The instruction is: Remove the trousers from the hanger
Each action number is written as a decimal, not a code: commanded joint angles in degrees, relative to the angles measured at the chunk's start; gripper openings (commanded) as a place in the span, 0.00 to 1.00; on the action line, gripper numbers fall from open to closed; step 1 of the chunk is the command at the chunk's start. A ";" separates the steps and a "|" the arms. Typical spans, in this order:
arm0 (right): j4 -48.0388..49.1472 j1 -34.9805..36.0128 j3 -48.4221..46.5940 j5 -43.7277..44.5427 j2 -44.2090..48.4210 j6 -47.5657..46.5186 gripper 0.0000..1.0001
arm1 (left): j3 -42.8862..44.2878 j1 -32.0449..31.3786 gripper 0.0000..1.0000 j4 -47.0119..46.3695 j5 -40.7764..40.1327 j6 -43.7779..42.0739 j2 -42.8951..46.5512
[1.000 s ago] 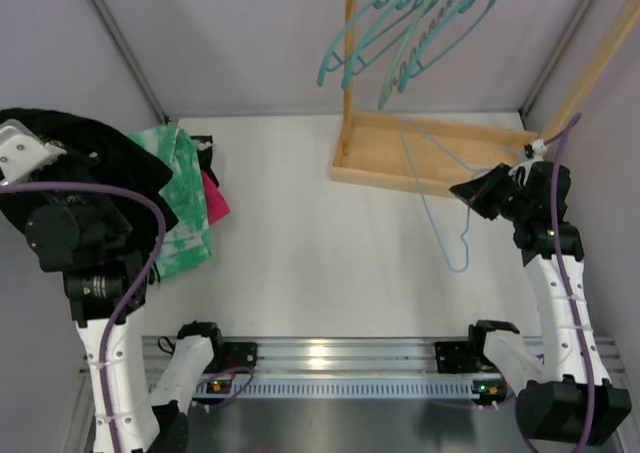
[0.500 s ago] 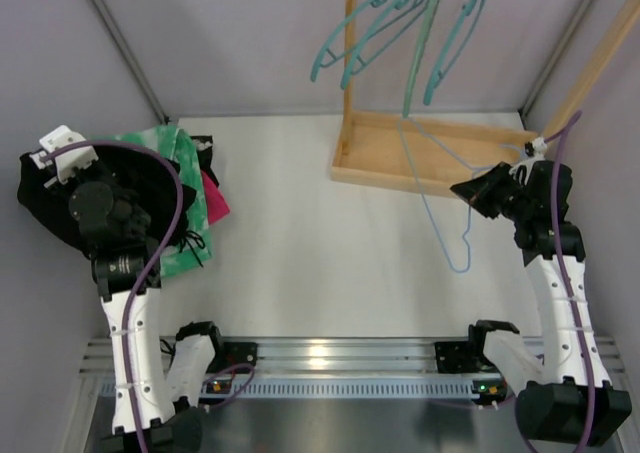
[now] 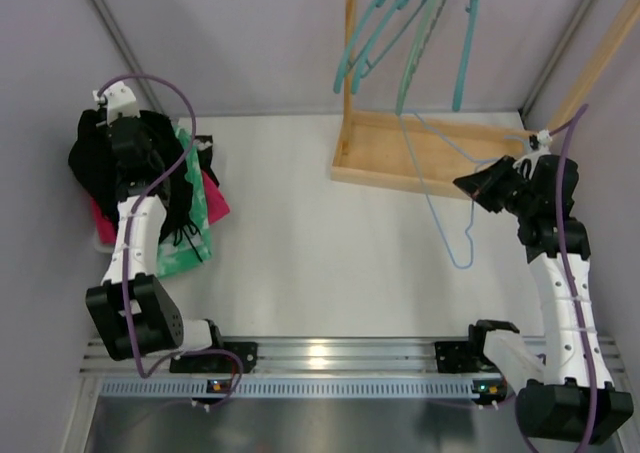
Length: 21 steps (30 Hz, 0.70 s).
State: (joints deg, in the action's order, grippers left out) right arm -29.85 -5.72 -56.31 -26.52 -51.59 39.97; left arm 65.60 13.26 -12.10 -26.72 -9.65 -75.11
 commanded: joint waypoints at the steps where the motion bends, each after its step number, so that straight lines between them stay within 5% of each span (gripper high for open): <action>1: -0.04 0.79 -4.50 0.59 -0.61 -1.38 0.00 | 1.73 1.07 0.00 -6.36 7.55 3.23 -4.68; 12: -3.46 0.88 -9.42 2.44 0.09 -4.63 0.00 | -2.06 2.47 0.05 -2.59 17.56 4.82 -14.10; 17: -4.17 0.71 -10.57 3.50 0.79 -4.81 0.00 | 0.57 2.48 0.39 6.26 22.93 4.82 -10.50; 21: -4.34 0.71 -10.66 3.76 1.32 -4.90 0.00 | 2.86 2.48 0.55 11.81 24.87 5.78 -7.16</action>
State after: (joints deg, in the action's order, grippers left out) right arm -34.44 -5.72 -63.92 -23.62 -51.57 36.03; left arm 65.69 15.86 -8.01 -6.26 -5.45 -86.21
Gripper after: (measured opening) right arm 0.024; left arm 0.520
